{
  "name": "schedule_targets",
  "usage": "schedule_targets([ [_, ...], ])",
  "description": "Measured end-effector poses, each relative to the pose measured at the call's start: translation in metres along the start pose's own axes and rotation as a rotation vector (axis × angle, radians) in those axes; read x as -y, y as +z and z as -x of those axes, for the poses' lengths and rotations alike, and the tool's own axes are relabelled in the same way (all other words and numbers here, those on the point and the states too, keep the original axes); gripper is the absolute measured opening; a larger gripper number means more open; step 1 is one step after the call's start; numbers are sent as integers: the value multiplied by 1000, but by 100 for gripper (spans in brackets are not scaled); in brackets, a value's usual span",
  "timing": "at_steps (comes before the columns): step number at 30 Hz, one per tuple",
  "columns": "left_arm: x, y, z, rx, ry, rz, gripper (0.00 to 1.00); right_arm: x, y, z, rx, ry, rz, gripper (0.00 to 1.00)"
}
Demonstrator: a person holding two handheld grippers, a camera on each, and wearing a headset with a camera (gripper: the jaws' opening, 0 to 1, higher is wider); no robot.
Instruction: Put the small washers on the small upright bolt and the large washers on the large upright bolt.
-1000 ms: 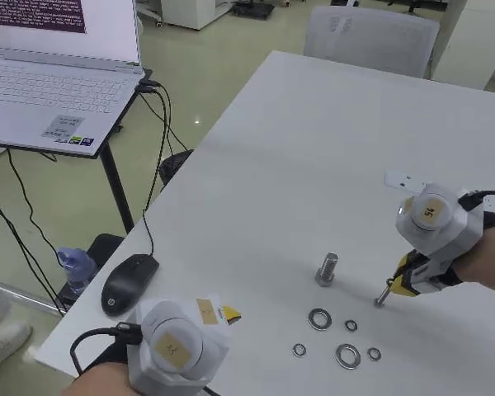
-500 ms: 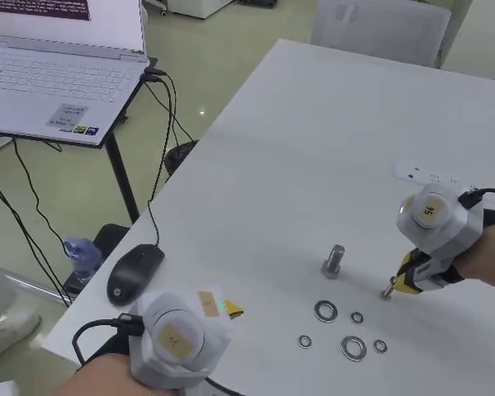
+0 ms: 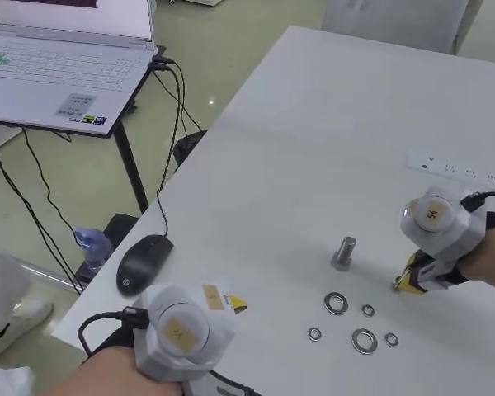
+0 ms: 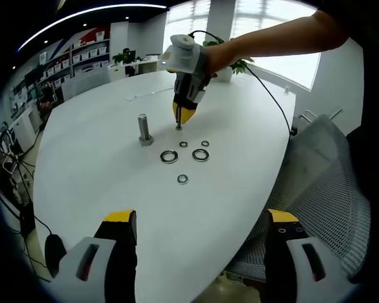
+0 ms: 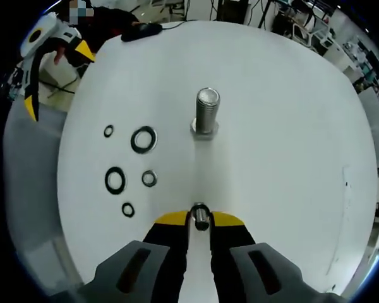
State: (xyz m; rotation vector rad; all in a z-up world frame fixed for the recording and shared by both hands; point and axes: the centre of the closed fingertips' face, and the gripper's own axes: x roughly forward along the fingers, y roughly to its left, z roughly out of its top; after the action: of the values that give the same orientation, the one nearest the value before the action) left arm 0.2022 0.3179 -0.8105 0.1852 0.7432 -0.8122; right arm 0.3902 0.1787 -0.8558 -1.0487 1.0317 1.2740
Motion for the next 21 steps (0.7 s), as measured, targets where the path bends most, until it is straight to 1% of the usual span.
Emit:
schedule_targets([
  [7,-3,-3,1,-6,4,8,82,-1,-3,-9,-9,1,0,13],
  [12,-4,-3,2,-6,3,8,81,0,-2,-10,-13,-1,8,13],
  [21,-1,-4,1,-11,-6,5,78,-1,-3,-9,-11,-2,2,13],
])
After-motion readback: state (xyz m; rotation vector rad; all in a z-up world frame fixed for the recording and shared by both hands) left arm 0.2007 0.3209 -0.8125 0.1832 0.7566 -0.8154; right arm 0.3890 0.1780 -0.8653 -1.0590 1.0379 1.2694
